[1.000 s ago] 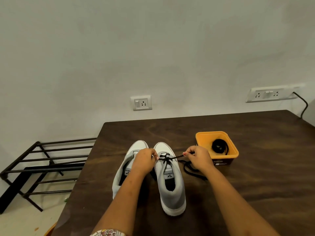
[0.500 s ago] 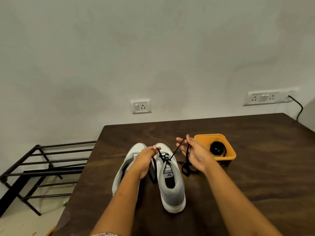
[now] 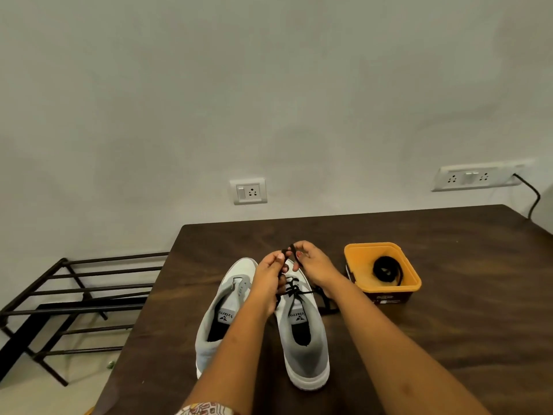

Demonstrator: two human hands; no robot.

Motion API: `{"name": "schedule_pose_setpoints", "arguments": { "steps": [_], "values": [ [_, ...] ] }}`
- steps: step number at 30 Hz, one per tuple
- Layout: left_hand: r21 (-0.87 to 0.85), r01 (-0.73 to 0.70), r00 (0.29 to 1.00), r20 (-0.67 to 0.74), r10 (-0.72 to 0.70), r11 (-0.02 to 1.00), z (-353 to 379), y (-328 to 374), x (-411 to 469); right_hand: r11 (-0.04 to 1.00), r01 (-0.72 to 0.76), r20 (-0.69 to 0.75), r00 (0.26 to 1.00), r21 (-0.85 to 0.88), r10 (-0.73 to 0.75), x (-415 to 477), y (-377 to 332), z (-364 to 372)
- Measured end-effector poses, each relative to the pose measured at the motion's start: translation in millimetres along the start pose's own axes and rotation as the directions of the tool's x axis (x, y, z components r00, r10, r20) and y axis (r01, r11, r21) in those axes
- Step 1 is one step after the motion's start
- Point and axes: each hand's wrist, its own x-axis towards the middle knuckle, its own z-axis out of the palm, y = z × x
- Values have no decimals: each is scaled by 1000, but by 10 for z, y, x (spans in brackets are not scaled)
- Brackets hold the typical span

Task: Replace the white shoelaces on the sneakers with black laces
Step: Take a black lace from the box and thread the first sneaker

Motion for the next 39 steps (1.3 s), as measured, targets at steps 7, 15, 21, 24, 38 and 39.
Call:
{"name": "schedule_pose_setpoints", "arguments": {
  "steps": [7, 15, 21, 24, 38, 39],
  "values": [
    [72, 82, 988, 127, -91, 994, -84, -110, -72, 944, -313, 240, 929, 103, 282, -224, 227, 34],
    [213, 112, 985, 103, -136, 971, -171, -201, -227, 895, -427, 353, 863, 127, 361, -420, 221, 60],
    [153, 53, 996, 56, -62, 987, -115, -195, -332, 973, -173, 201, 969, 152, 141, -453, 27, 42],
    [114, 23, 998, 57, -30, 993, -102, -141, -364, 989, -87, 110, 991, 123, 73, -389, -70, 53],
    [-6, -30, 995, -93, 29, 1000, -96, -222, -326, 978, -44, 60, 998, 202, 33, -430, 7, 47],
    [2, -37, 989, -143, 37, 999, -92, -253, -288, 972, -40, 68, 997, 231, 25, -457, 8, 47]
  ]
}}
